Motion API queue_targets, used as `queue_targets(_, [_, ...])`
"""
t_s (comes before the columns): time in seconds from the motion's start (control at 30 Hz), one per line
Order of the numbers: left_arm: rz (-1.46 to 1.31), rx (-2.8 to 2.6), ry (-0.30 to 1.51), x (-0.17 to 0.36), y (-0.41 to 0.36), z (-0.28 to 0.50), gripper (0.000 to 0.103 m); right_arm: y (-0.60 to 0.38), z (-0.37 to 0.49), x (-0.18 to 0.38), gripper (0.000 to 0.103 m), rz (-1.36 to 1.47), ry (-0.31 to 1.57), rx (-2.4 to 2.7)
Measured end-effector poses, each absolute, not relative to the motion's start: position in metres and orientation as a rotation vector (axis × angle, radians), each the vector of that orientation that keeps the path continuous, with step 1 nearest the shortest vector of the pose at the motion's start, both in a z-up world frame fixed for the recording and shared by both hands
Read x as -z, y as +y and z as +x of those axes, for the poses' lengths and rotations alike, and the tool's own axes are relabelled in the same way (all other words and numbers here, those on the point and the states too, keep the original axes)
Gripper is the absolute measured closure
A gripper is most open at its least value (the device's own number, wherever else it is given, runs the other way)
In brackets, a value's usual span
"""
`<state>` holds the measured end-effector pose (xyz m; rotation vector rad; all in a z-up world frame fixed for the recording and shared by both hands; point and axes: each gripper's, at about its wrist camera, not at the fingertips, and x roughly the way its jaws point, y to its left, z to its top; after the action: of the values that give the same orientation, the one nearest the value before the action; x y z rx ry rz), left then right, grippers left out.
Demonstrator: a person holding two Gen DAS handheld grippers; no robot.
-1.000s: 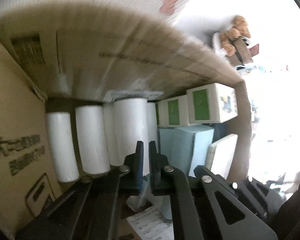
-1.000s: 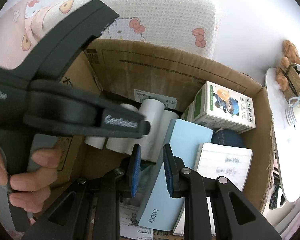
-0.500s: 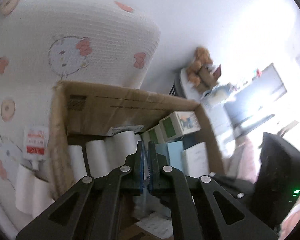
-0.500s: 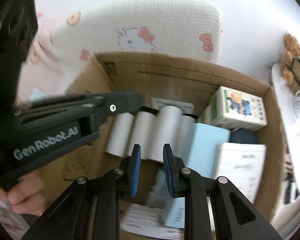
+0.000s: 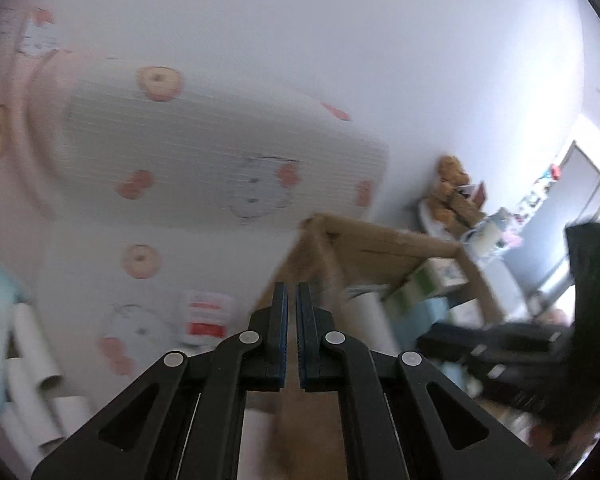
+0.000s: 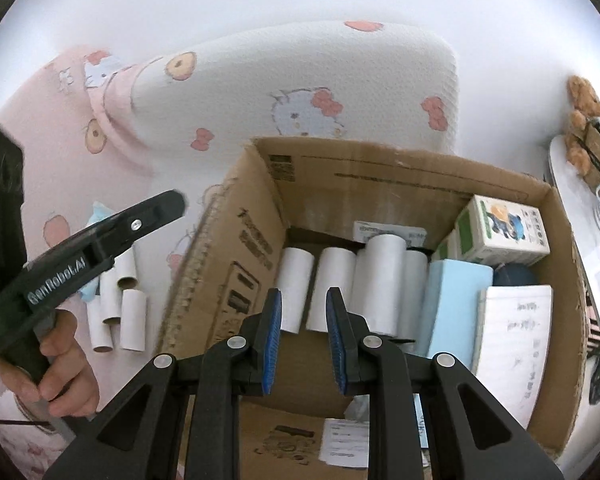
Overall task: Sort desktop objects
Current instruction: 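Withdraw both open tools from the box back to the roll pile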
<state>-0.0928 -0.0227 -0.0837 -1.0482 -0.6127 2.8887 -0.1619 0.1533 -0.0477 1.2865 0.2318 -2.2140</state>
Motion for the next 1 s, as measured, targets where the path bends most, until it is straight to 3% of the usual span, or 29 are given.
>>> queue_targets(0.57, [-1.238, -2.854, -0.98, 0.147, -0.093, -0.044, 0.099, 0.065, -0.104, 0.019, 0.084, 1.11, 0.408, 2.17])
queue_targets(0.8, [-1.238, -2.948, -0.894, 0.145, -0.103, -0.033, 0.099, 0.009, -0.078, 0.027, 0.084, 1.042, 0.518, 2.061])
queue_targets(1.0, [-1.3, -2.88, -1.017, 0.172, -0.121, -0.029, 0.099, -0.012, -0.08, 0.044, 0.084, 1.053, 0.54, 2.073])
